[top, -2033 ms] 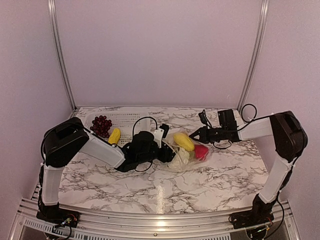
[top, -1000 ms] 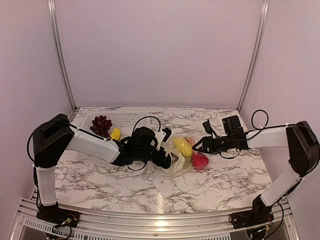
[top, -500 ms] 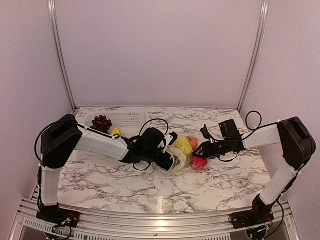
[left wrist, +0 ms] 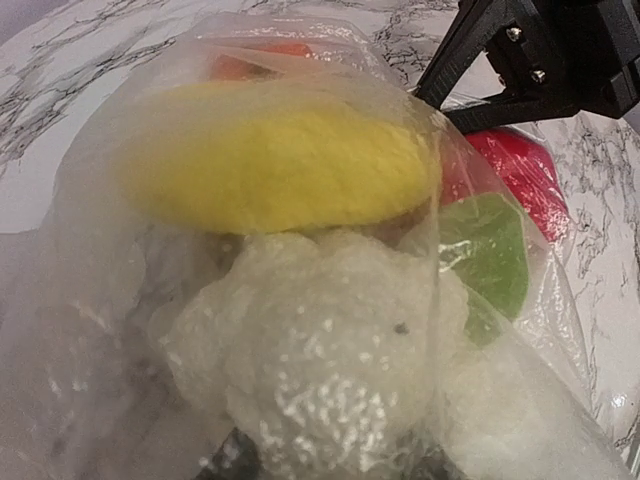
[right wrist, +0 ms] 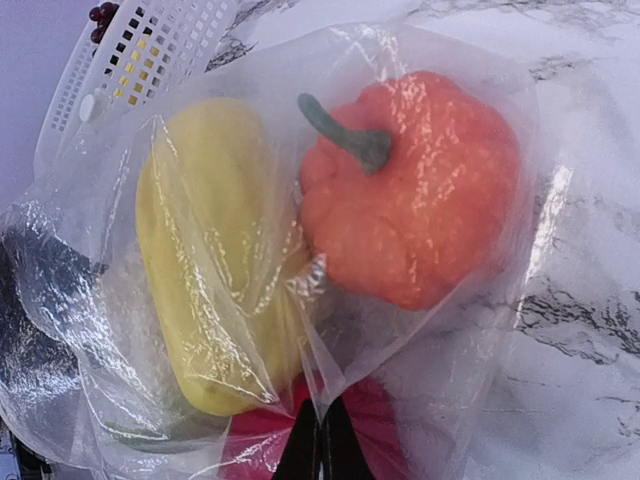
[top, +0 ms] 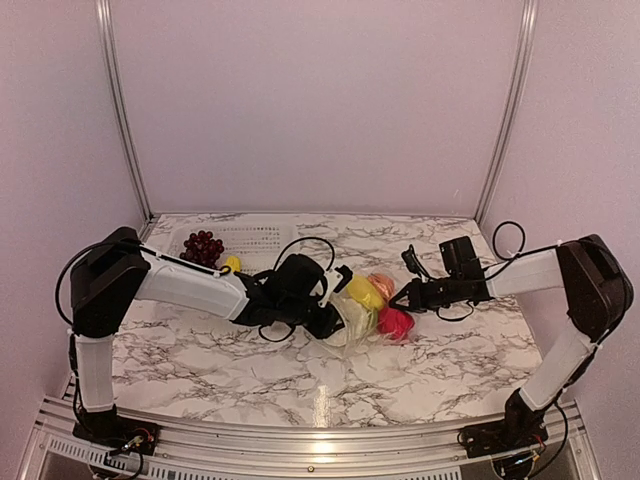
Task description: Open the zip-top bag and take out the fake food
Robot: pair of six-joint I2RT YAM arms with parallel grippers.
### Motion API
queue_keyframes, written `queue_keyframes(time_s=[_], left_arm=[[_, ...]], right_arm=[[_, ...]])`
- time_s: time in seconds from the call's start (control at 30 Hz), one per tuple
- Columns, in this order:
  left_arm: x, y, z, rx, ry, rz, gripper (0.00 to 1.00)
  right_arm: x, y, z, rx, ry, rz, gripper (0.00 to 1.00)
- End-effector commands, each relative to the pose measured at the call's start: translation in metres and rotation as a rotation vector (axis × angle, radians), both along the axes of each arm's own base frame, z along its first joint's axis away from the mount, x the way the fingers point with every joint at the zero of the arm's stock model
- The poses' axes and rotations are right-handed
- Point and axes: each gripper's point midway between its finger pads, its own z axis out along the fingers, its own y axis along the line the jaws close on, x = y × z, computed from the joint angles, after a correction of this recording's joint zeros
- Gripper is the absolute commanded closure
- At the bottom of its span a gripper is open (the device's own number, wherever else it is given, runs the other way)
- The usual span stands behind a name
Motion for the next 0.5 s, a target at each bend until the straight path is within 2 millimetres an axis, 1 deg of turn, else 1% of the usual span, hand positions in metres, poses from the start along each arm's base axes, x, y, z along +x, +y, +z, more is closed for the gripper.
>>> queue_keyframes(time_s=[0.0,0.07,0.2,0.3,0.37,0.47], left_arm=[[-0.012,0.008,0.036,-0.010,-0.007,-0.027,0.75],[-0.016,0.011,0.046,-0.016,-0.004,-0.036,0.75],[-0.023,0.020,0.060,-0.017,0.007,-0.051,0.78],[-0.033,0.033,0.068,-0.001,0.016,-0.063,0.78],[-0.038,0.042,0.070,0.001,0.023,-0.068,0.78],[-0.042,0.057,0.079,-0.015,0.016,-0.065,0.78]], right_arm=[[-0.004,-0.015,-0.005,-0.041,0.022,-0.061,1.00],[-0.003,-0.020,-0.004,-0.043,0.016,-0.082,1.00],[0.000,-0.027,-0.001,-0.049,0.009,-0.115,1.00],[0.002,-0.033,0.001,-0.054,0.004,-0.142,1.00],[0.007,-0.036,0.005,-0.046,-0.021,-0.158,1.00],[0.009,-0.039,0.007,-0.054,-0.033,-0.174,1.00]])
